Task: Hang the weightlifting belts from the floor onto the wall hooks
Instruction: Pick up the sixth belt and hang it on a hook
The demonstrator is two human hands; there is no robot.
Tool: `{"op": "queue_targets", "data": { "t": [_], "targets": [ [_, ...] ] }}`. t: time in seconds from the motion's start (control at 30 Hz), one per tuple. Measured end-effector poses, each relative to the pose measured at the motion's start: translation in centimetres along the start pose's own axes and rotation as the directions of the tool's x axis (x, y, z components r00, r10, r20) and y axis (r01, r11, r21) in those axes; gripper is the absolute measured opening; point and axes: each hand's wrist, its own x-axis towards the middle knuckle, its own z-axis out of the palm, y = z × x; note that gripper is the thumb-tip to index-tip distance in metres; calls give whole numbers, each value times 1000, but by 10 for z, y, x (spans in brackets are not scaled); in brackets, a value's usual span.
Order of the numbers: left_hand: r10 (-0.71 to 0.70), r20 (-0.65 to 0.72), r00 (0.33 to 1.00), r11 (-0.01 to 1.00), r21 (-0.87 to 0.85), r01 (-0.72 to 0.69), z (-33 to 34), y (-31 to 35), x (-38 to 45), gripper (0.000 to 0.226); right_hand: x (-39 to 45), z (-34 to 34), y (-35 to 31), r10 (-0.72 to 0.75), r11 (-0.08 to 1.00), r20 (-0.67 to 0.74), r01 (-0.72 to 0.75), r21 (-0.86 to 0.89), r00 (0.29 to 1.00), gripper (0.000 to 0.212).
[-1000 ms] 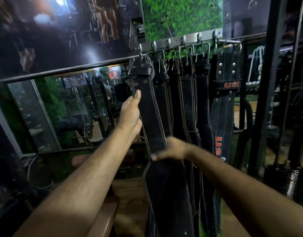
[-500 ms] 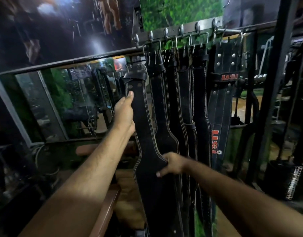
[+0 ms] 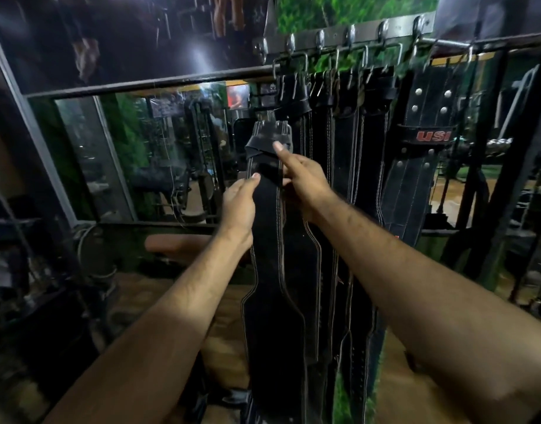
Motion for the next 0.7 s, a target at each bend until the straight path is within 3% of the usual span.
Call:
{"op": "queue_targets", "data": {
  "t": [0.17,0.27,0.33,0.53,0.6,0.7],
  "targets": [
    [-18,181,983,979,201,-19,-22,-5,14,20,22,5,5,-41,995,-83,33,-90,996,33],
    [10,169,986,951,305,-62,-35,4,36,19,31,8,8,-77,989,-73,67,-133,994,29],
    [62,124,990,958,270,-94,-41,17,57,14,37,13,9,-66,982,-57,55,-178,996,25],
    [45,129,991,980,186,-69,-36,41,113,45,61,41,6,-134,962,-72,112,-249,988,16],
    [68,131,989,987,137,-86,-33,40,124,36,71,47,5,-162,951,-129,120,-287,978,17],
    [126,147,981,988,76,-138,-32,35,134,31,85,49,7,-248,876,-304,79,-476,920,39]
  ]
}}
